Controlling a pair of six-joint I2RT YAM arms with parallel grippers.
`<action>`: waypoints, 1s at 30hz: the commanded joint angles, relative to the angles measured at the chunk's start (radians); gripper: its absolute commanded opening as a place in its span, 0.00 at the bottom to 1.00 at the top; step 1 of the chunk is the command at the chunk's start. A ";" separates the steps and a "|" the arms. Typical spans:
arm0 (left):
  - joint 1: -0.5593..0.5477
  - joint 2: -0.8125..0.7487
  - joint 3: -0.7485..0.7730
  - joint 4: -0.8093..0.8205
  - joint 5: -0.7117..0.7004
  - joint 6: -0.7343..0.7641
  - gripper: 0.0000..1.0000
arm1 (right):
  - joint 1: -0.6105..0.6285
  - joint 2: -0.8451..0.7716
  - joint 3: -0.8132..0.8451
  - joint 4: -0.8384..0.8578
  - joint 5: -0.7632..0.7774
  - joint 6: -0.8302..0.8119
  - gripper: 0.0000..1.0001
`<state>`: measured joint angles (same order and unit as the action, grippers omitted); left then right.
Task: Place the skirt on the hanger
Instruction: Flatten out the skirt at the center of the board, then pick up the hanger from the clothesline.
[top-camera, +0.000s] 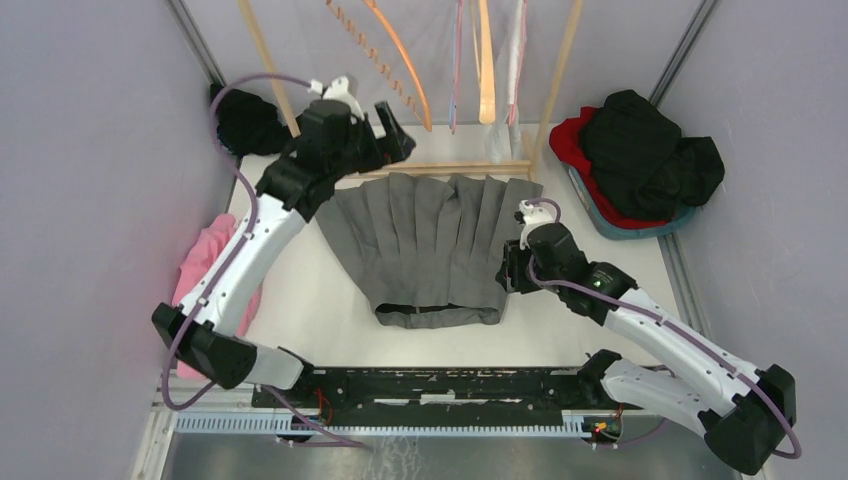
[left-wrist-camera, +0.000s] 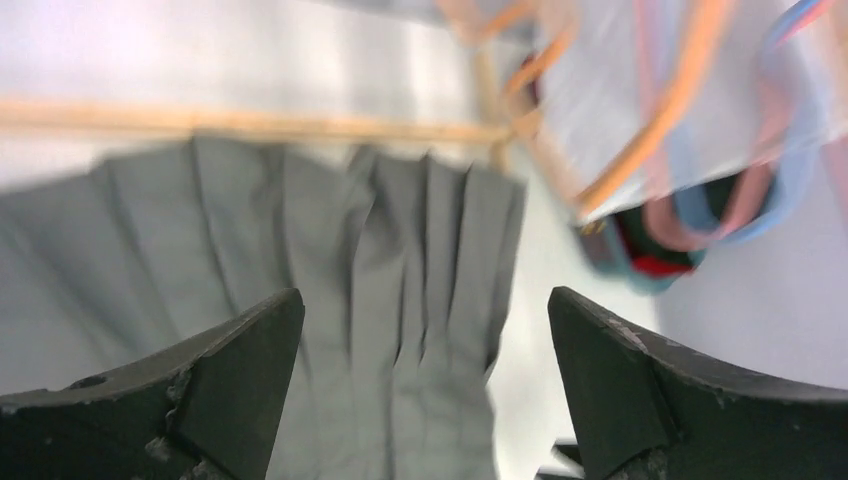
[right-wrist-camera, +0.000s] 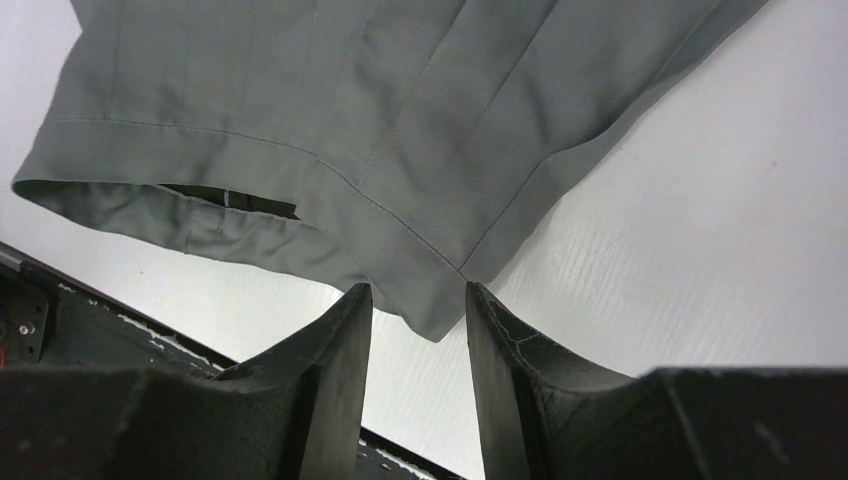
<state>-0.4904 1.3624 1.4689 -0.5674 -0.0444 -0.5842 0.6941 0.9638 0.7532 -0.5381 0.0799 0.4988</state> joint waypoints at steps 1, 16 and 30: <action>0.011 0.120 0.334 -0.007 -0.049 0.051 0.99 | 0.007 -0.059 0.051 -0.020 -0.017 -0.017 0.45; 0.030 0.557 0.885 0.005 -0.106 0.016 0.99 | 0.007 -0.122 0.028 -0.026 -0.018 -0.022 0.46; 0.052 0.507 0.871 -0.001 -0.185 0.063 0.52 | 0.007 -0.114 -0.021 0.024 -0.036 -0.014 0.46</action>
<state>-0.4480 1.9697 2.3516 -0.5892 -0.1822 -0.5640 0.6941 0.8478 0.7448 -0.5720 0.0563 0.4885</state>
